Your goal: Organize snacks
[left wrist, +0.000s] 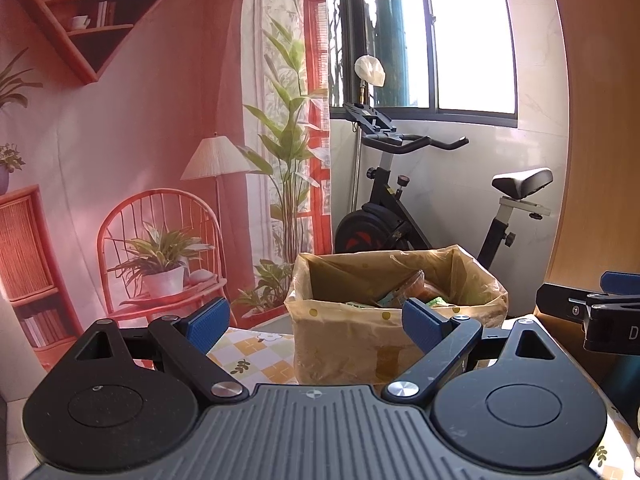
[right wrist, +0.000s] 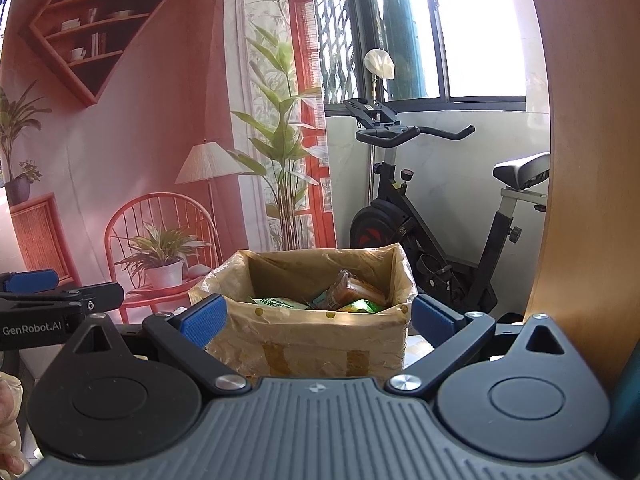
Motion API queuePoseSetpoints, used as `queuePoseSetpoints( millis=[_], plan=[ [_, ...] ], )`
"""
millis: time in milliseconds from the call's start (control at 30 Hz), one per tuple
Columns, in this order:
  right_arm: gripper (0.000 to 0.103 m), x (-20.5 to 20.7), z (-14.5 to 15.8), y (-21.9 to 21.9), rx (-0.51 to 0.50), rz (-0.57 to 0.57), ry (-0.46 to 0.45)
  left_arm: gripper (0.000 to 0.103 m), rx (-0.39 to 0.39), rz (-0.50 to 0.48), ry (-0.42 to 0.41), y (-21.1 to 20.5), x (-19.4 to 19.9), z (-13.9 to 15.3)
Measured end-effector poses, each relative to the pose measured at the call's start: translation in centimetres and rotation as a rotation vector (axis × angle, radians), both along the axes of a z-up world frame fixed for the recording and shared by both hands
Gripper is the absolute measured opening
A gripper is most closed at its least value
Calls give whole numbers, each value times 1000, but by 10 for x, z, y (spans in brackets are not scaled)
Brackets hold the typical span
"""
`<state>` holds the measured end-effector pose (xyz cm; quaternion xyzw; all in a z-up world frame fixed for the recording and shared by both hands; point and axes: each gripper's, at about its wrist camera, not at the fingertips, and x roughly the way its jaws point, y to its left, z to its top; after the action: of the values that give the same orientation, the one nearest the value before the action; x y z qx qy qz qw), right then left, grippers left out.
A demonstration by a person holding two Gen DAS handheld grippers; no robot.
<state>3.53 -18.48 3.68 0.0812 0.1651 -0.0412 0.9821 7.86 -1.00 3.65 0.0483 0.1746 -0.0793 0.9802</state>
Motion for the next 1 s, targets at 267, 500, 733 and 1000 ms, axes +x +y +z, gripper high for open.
queuePoseSetpoints(
  millis=[267, 500, 733, 1000],
  plan=[
    [101, -1, -2, -5, 11, -12, 5, 94, -2, -7, 3, 2, -1, 1],
    [101, -1, -2, -5, 12, -13, 5, 94, -2, -14, 7, 5, 0, 1],
    [101, -1, -1, -5, 11, -14, 7, 94, 3, -20, 12, 3, 1, 0],
    [101, 3, -2, -4, 14, -16, 18, 94, -2, -32, 11, 4, 0, -2]
  ],
)
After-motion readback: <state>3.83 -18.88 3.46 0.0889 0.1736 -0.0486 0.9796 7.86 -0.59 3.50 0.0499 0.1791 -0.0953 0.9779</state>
